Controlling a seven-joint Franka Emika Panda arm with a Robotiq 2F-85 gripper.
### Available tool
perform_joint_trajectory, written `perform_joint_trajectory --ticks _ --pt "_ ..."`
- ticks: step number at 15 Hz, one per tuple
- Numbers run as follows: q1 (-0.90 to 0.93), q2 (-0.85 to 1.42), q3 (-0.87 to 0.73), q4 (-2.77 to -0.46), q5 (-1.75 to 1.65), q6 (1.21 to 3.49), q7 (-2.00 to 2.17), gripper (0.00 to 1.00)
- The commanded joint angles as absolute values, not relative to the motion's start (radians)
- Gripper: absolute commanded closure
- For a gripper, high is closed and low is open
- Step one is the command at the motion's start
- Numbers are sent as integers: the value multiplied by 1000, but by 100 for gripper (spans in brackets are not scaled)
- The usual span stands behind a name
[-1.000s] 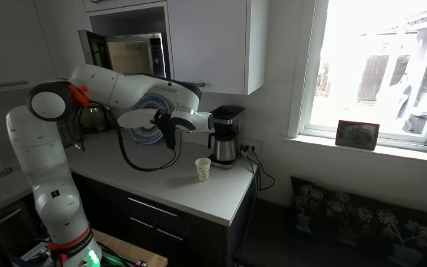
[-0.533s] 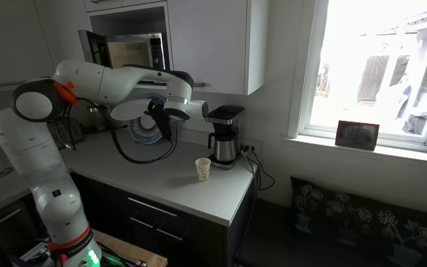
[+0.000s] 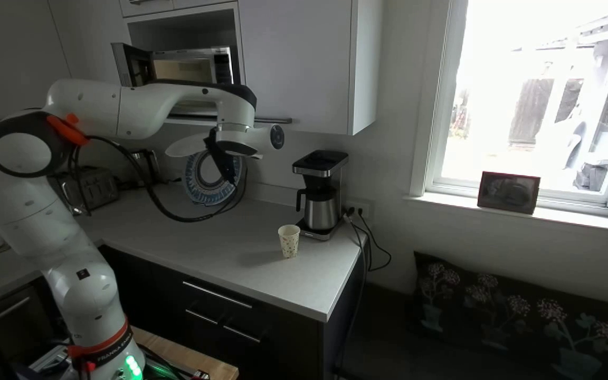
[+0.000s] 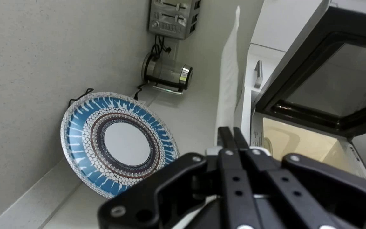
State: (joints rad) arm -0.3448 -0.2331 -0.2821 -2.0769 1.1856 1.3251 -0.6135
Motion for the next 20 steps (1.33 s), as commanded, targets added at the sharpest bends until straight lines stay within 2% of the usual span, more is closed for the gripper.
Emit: perform_joint_trajectory --ticks 1,2,9,16,20 --pt "-318 -329 -253 -2151 1230 1474 -538 100" --pt "-315 -269 -280 -2093 1198 1406 -575 99" --pt "-305 -307 -267 -2123 1205 1454 -552 100" --pt "-296 -340 -301 -2122 1328 1315 -506 100" --pt "-296 -374 -283 -2135 1403 1335 -485 100"
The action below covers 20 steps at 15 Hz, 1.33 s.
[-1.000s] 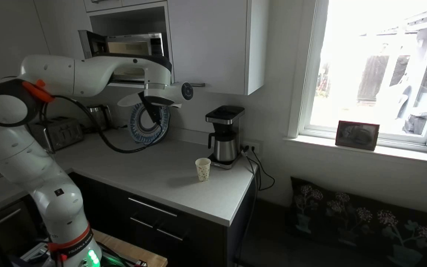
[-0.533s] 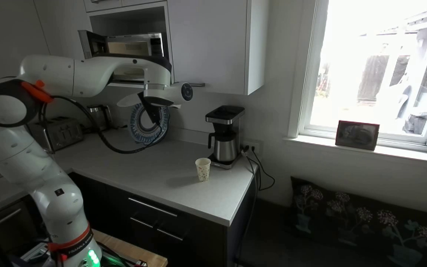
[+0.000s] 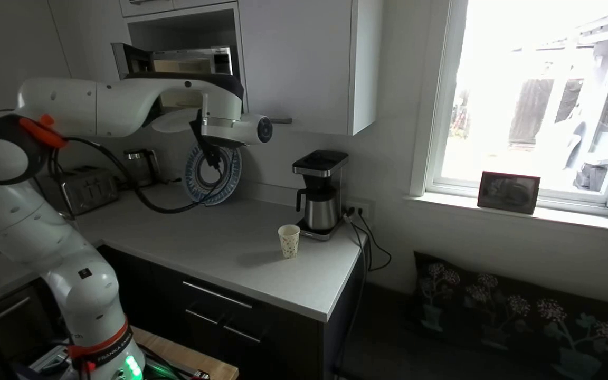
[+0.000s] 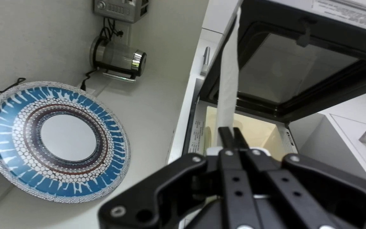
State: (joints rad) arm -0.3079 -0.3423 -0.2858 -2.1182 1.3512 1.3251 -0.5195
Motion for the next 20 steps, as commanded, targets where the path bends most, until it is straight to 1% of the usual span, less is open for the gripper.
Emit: perform_joint_trajectory --ticks 1,13,14,20 --pt "-294 -379 -276 -2138 1421 1347 -481 100" --pt "-214 -384 -115 -2108 1502 1685 -419 100" --pt "-216 -381 -139 -2114 1473 1642 -447 100" --pt "-209 -378 -143 -2111 1475 1650 -446 99"
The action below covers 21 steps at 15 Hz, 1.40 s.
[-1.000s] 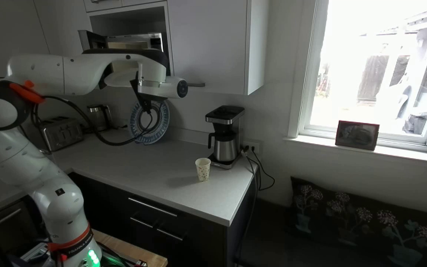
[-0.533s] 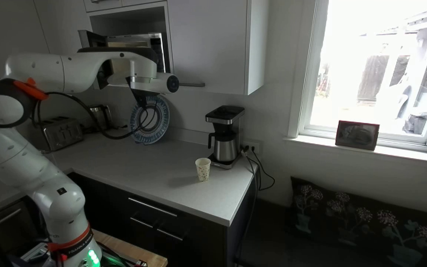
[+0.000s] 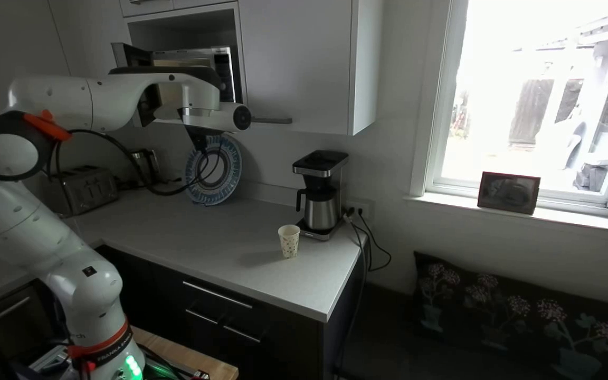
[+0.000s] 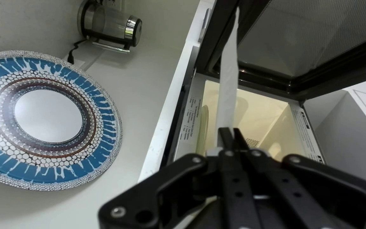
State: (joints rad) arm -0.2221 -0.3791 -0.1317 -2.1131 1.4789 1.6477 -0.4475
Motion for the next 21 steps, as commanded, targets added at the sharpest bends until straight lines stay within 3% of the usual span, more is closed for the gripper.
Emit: perform_joint_trajectory --ticks 1,5,21 --pt "-209 -378 -143 -2111 1475 1650 -446 99" --pt "-209 -378 -143 -2111 1475 1650 -446 100" --pt "-104 -380 -16 -2096 1705 2028 -396 100"
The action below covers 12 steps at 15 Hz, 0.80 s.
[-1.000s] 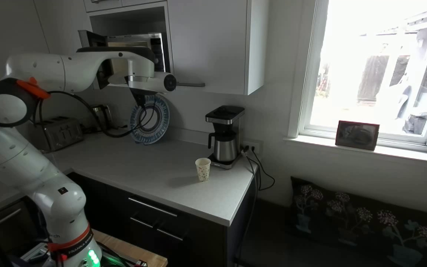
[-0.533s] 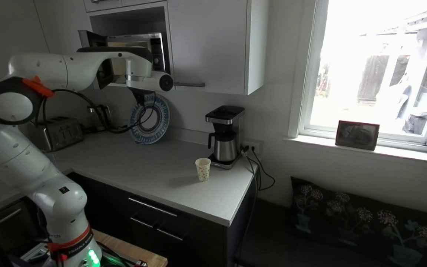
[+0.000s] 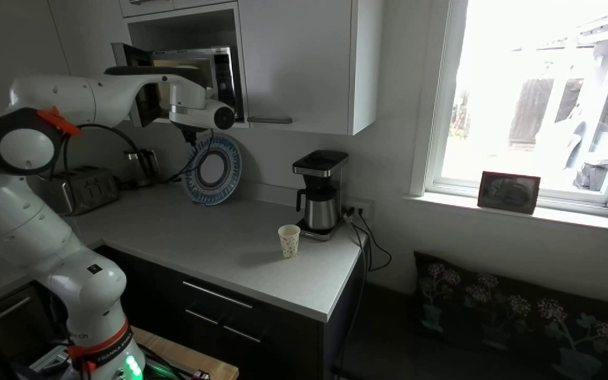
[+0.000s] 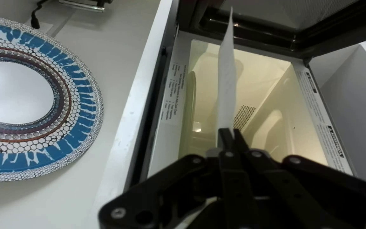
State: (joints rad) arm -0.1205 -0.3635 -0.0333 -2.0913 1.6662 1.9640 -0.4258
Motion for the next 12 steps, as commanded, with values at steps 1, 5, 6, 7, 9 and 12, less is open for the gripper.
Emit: perform_joint_trajectory --ticks 1,5,6,7,9,12 --pt "-100 -382 -8 -2096 1710 2051 -391 100" --pt "-86 -388 25 -2090 1705 2148 -390 100" --pt "-81 -388 31 -2087 1705 2165 -392 100" --pt "-76 -386 35 -2082 1710 2182 -393 100" --pt "-69 -380 47 -2066 1710 2222 -393 100" --pt "-63 -376 39 -2061 1686 2225 -404 99"
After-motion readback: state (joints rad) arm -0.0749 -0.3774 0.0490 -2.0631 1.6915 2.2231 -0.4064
